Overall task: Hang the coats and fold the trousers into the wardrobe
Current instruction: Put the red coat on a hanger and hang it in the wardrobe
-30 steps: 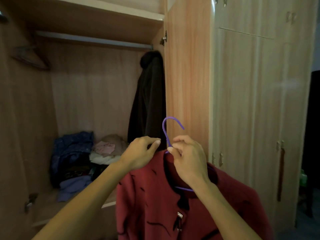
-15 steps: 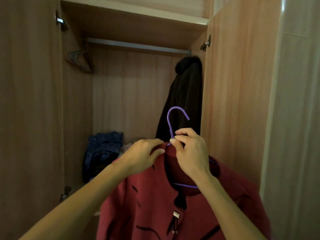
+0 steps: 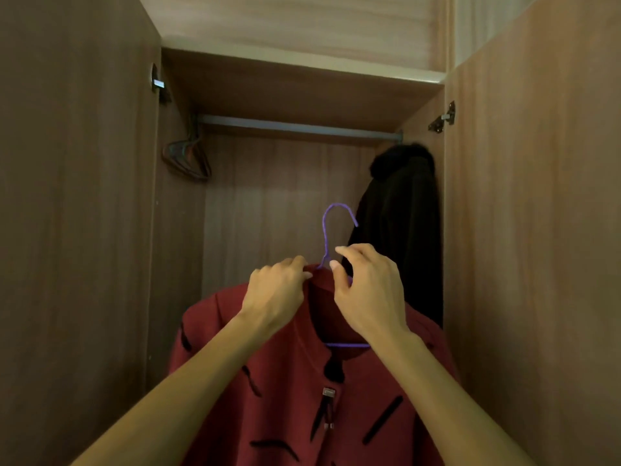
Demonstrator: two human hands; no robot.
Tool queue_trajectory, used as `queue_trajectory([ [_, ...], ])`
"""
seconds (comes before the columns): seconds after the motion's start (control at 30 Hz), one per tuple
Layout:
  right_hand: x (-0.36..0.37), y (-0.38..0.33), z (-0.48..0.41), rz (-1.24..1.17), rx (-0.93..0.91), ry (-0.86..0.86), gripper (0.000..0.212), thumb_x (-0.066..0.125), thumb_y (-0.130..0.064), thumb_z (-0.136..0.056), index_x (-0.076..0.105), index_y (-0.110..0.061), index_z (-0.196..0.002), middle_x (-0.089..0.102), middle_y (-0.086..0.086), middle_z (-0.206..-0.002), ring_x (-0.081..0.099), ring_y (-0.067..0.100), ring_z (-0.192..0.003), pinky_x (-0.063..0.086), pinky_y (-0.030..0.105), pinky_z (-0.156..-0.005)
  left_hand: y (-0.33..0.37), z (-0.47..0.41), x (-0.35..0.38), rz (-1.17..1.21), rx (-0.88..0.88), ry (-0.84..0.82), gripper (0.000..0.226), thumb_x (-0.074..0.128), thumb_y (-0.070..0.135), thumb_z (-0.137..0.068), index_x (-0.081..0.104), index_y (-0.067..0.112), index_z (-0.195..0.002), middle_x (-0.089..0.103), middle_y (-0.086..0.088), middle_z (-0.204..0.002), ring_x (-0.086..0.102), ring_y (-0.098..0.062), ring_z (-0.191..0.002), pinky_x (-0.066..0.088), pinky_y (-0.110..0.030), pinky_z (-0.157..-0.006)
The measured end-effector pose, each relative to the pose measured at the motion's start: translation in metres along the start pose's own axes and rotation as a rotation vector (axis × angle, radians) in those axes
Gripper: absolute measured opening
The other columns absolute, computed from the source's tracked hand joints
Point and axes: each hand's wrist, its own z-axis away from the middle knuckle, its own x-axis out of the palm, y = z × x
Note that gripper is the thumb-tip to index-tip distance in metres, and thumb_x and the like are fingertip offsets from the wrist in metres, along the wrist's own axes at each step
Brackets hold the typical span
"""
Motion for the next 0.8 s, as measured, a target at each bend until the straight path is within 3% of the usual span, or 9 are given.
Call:
queue_trajectory([
  [0.23,0.047,0.0,-0.029,-0.001,-0.031,0.005,0.027,0.057,-0.033,-0.089,0.067,-0.016,-0.108,0.066,-0.002,-0.104,0.062,0.016,-0.095,0.046,0.037,-0.092,-0.034,-0.048,0.011,-0.131,-0.035,0.046,0.023,0.038,0.033,-0.1,0.053,0.017,-0.105,0.064,-0.001,-0.108,0.063,-0.03,-0.095,0.038,-0.036,-0.068],
  [0.4,0.082,0.02,-0.06,-0.047,-0.029,-0.047,0.031,0.052,-0.036,-0.093,0.065,-0.017,-0.113,0.065,-0.001,-0.112,0.06,0.016,-0.102,0.042,0.035,-0.096,-0.049,-0.097,0.021,-0.22,-0.075,0.093,0.023,0.038,0.032,-0.101,0.053,0.015,-0.102,0.066,-0.004,-0.108,0.062,-0.031,-0.098,0.035,-0.034,-0.069],
  [0.57,0.117,0.047,-0.097,-0.172,-0.065,-0.056,0.033,0.049,-0.037,-0.094,0.064,-0.018,-0.117,0.062,-0.005,-0.116,0.058,0.011,-0.104,0.043,0.028,-0.095,-0.065,-0.149,0.032,-0.332,-0.153,0.159,0.021,0.04,0.028,-0.1,0.054,0.013,-0.104,0.066,-0.008,-0.109,0.062,-0.032,-0.099,0.039,-0.037,-0.073],
  [0.8,0.171,0.082,-0.148,-0.336,-0.145,-0.015,0.03,0.05,-0.036,-0.093,0.065,-0.02,-0.113,0.063,-0.006,-0.113,0.058,0.008,-0.101,0.047,0.031,-0.09,-0.078,-0.22,0.057,-0.505,-0.214,0.195,0.012,0.051,0.015,-0.092,0.055,0.011,-0.103,0.066,-0.009,-0.105,0.064,-0.031,-0.094,0.043,-0.036,-0.069],
])
